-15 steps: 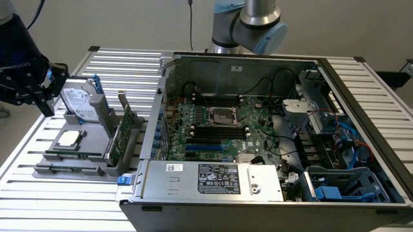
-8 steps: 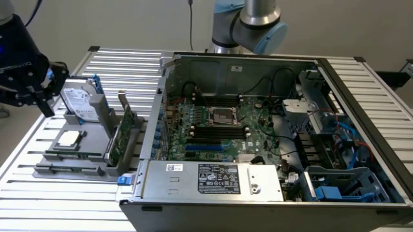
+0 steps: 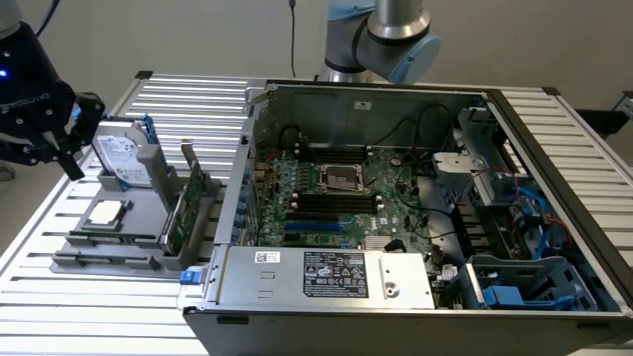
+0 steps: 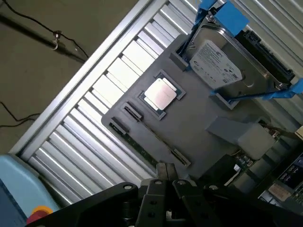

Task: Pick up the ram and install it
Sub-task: 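Pick up the ram and move it above insertion slot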

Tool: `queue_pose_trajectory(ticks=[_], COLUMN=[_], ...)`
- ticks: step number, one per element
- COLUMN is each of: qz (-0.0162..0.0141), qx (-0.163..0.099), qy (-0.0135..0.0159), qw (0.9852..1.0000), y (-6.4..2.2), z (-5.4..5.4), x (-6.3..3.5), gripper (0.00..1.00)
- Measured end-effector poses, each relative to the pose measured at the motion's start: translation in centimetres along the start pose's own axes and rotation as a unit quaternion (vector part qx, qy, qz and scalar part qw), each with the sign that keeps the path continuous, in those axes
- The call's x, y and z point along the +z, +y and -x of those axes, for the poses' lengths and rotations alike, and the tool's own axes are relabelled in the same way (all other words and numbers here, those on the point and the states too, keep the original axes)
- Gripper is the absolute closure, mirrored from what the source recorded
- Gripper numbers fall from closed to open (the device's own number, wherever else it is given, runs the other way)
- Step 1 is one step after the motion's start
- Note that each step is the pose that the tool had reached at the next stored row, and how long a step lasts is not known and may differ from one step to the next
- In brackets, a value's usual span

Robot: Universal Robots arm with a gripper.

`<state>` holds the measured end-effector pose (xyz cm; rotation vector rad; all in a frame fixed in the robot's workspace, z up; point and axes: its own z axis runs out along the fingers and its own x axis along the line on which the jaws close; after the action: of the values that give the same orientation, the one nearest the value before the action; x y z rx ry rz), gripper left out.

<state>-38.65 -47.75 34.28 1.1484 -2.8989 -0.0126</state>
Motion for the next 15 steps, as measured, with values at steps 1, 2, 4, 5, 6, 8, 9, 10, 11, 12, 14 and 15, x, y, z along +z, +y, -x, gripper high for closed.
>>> queue_pose_trajectory(ticks=[1,2,4,5,6,8,9,10,11,12,14,15], qz=[-0.0002,-0.0004,-0.0008,-0.0010,-0.0012,-0.0016,-0.0018,-0.0020,-0.0022,-0.0024,-0.0028,-0.0031], qx=[-0.009,-0.019,-0.037,-0.046,-0.055,-0.073,-0.082,-0.091,-0.100,-0.110,-0.127,-0.136], qy=[0.0002,0.0003,0.0007,0.0009,0.0010,0.0014,0.0016,0.0017,0.0019,0.0021,0.0025,0.0026], qw=[1.0000,0.9998,0.9993,0.9989,0.9985,0.9973,0.9966,0.9959,0.9950,0.9940,0.9919,0.9907], y=[0.00,0.00,0.00,0.00,0.00,0.01,0.01,0.01,0.01,0.01,0.01,0.01], z=[0.00,0.00,0.00,0.00,0.00,0.00,0.01,0.01,0.01,0.01,0.01,0.01], x=[0.00,0.01,0.01,0.02,0.02,0.02,0.02,0.03,0.03,0.03,0.04,0.04], gripper=[0.89,0.89,0.89,0.89,0.89,0.89,0.89,0.89,0.89,0.89,0.89,0.89])
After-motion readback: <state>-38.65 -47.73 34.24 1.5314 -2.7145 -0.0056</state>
